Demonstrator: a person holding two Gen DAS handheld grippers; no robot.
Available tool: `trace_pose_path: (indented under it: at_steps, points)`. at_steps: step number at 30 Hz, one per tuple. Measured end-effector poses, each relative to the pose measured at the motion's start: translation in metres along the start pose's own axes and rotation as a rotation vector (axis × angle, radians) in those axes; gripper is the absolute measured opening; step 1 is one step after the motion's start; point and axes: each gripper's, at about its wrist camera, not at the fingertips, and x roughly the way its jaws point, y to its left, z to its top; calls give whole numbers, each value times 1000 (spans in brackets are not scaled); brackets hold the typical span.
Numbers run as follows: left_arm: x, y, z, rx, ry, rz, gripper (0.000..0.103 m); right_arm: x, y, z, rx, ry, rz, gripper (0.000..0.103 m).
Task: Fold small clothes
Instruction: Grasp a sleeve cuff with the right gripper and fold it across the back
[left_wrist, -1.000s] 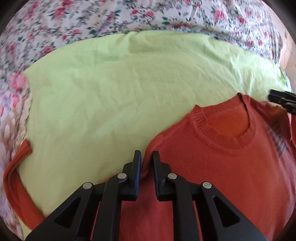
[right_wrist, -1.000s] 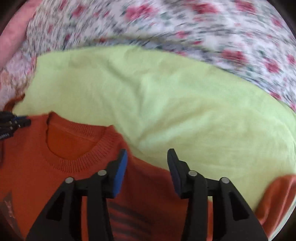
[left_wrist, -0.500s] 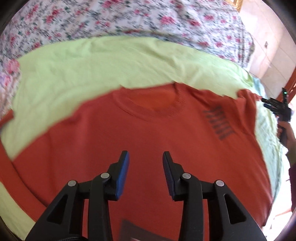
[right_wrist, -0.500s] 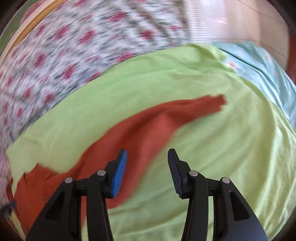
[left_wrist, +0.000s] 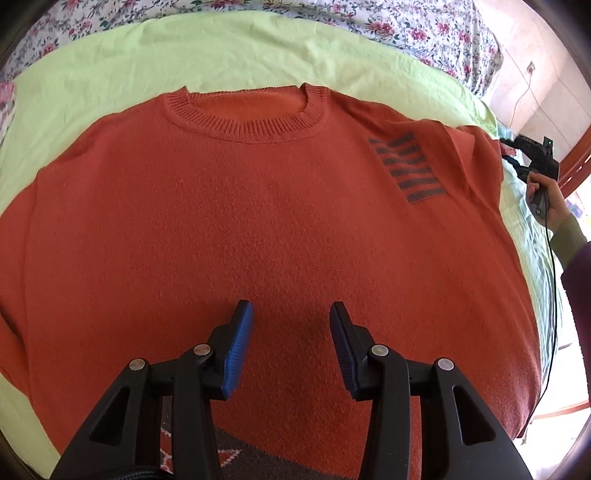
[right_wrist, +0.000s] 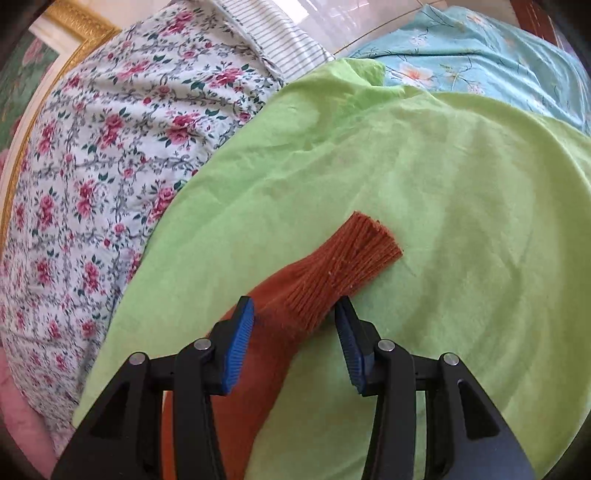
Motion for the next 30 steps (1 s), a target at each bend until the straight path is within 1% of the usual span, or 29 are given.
trace_pose_path:
  at_steps: [1, 2, 4, 6, 9, 11, 14, 16, 18, 19, 21, 23, 25, 26, 28, 30]
  points:
    - [0, 0, 0, -6, -1, -3, 44, 2, 0, 1, 6, -3, 10, 20]
    - [0, 1, 1, -12, 7, -12, 44, 2, 2, 1, -8, -3, -3, 10]
    - [-1, 1, 1, -16, 3, -17, 44, -2, 13, -4, -60, -8, -15, 8]
    - [-3, 1, 1, -20, 1, -23, 44, -10, 32, -13, -133, -8, 7, 8]
    - [-8, 3, -4, -36, -2, -46, 44, -29, 73, -32, -259, 9, 82, 8]
    - [-13, 4, -9, -44, -8, -58, 44, -39, 104, -50, -341, 43, 143, 7]
    - [-25, 10, -22, -61, -19, -72, 45, -49, 155, -94, -459, 132, 252, 7]
    - [-33, 15, -30, -72, -29, -74, 46, -51, 187, -133, -523, 205, 312, 7]
    - [-41, 22, -37, -87, -37, -75, 48, -53, 216, -178, -565, 285, 389, 7]
    - [-44, 25, -40, -94, -42, -72, 48, -54, 225, -194, -573, 312, 417, 7]
    - [-53, 35, -47, -114, -55, -72, 48, -51, 249, -240, -580, 391, 494, 7]
    - [-60, 45, -54, -137, -68, -77, 49, -46, 266, -276, -571, 463, 552, 7]
    - [-68, 57, -62, -161, -85, -84, 49, -42, 287, -317, -569, 535, 597, 7]
    - [-71, 61, -64, -168, -90, -86, 49, -40, 294, -332, -566, 563, 617, 7]
    - [-77, 72, -72, -189, -99, -90, 50, -35, 313, -371, -550, 637, 667, 7]
    - [-80, 81, -78, -209, -99, -95, 50, -32, 329, -404, -564, 680, 685, 7]
